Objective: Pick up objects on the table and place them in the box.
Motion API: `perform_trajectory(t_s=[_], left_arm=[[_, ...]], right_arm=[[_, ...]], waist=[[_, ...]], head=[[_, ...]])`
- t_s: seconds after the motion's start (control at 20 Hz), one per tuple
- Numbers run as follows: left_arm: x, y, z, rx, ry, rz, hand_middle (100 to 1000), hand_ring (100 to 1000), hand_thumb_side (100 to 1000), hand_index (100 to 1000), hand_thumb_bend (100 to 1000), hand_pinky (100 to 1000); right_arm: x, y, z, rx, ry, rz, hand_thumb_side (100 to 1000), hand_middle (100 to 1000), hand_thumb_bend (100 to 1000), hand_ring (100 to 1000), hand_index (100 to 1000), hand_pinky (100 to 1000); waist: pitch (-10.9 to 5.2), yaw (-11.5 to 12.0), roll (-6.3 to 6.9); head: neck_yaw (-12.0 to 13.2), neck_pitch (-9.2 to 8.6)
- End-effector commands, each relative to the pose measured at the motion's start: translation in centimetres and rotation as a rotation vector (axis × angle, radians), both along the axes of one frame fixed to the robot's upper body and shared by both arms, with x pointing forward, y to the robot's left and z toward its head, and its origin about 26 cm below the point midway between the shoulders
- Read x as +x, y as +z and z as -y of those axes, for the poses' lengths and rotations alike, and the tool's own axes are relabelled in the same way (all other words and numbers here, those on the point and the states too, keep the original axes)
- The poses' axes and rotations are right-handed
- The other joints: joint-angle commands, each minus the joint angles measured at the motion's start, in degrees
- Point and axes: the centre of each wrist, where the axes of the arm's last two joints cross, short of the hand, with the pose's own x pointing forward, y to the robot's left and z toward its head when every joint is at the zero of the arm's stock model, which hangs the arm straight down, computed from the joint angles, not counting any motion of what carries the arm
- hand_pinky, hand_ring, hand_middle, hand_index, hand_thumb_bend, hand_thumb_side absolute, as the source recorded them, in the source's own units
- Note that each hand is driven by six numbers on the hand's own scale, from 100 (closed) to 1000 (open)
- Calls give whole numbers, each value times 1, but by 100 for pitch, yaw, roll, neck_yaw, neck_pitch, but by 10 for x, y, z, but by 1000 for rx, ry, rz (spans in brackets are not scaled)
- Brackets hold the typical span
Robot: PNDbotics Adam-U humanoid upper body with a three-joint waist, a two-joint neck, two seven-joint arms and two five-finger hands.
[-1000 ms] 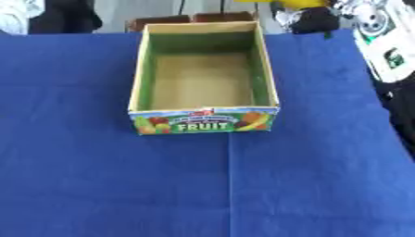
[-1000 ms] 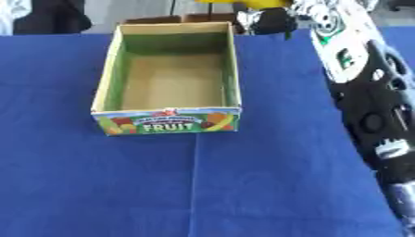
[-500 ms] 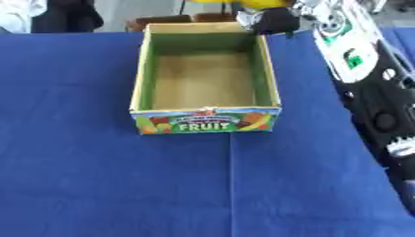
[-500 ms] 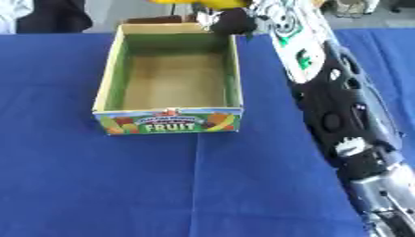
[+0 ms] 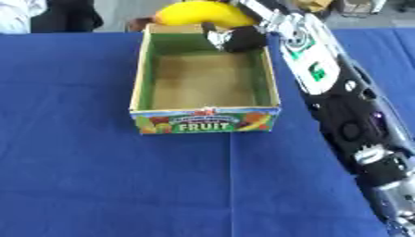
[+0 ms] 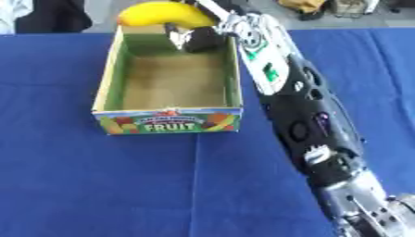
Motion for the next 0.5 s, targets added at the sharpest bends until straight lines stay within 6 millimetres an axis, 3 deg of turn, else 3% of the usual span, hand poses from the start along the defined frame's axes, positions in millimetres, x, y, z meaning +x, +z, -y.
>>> perform_trajectory(t_s=[0.05,0.5], left_arm=[[-2,8,1,9,-11,27,794,783,896,911,100,731],[-2,7,2,5,-15,24,793,782,897,911,100,731]], right_arm=[[0,4,-5,-18,1,6,403,431,100,805,733,629],[9,-14,-14,-64,-6,-48,412,439,100,812,744,638]], waist=[[-1570,27,-32],[-1545,49,-44]], head=[[-22,-54],[-52,-73]])
